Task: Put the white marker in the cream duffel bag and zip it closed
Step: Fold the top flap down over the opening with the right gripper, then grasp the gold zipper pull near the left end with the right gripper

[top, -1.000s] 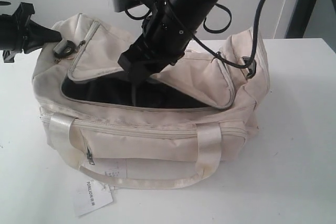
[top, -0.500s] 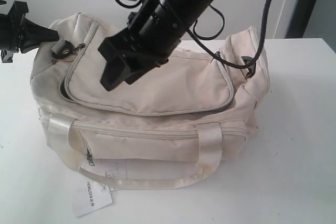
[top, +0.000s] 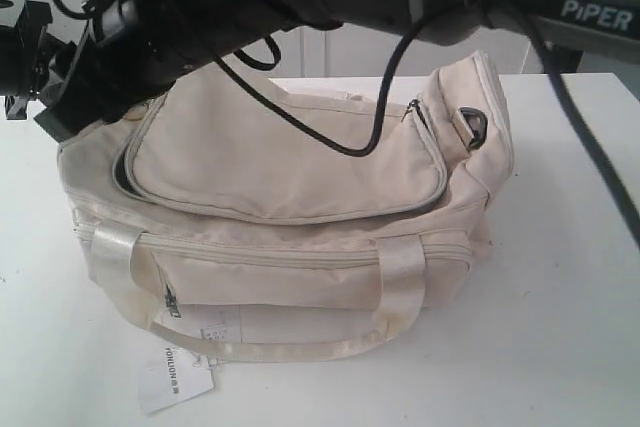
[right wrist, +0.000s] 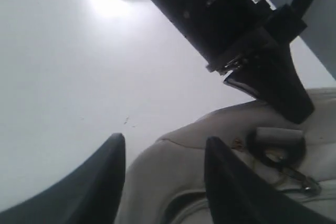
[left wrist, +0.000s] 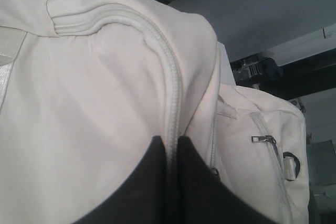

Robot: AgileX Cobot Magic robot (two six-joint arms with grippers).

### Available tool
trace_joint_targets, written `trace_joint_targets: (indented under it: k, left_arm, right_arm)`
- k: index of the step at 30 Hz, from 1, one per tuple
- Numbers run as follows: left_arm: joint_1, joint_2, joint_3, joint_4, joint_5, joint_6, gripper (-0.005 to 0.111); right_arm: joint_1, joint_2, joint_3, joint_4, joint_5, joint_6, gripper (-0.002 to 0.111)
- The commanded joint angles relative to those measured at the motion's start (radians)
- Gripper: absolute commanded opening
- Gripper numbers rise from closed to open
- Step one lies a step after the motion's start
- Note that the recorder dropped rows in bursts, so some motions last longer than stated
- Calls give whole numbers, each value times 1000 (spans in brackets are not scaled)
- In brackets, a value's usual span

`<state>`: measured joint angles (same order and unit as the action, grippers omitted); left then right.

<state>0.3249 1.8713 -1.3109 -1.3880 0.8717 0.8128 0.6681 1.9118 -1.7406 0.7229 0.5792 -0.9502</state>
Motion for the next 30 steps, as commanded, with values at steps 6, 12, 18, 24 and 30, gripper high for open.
trace_joint_targets:
  k: [6,12,18,24,30]
  left_arm:
    - [4,-9,-5,-46,48,13,0]
    - [4,-9,-5,-46,56,13,0]
    - [4,-9,-5,-46,89,13,0]
    - [4,-9,-5,-46,89,17,0]
    - [4,-9,-5,-46,90,21,0]
  right_arm:
    - [12,182,-177,-547,-35,394,51]
    - [12,267,-226,-628,-56,349,53]
    - [10,311,-226,-660,-160,349,53]
    - [8,327,-226,-708,-151,351,37]
    - [8,318,-226,-742,-113,353,0]
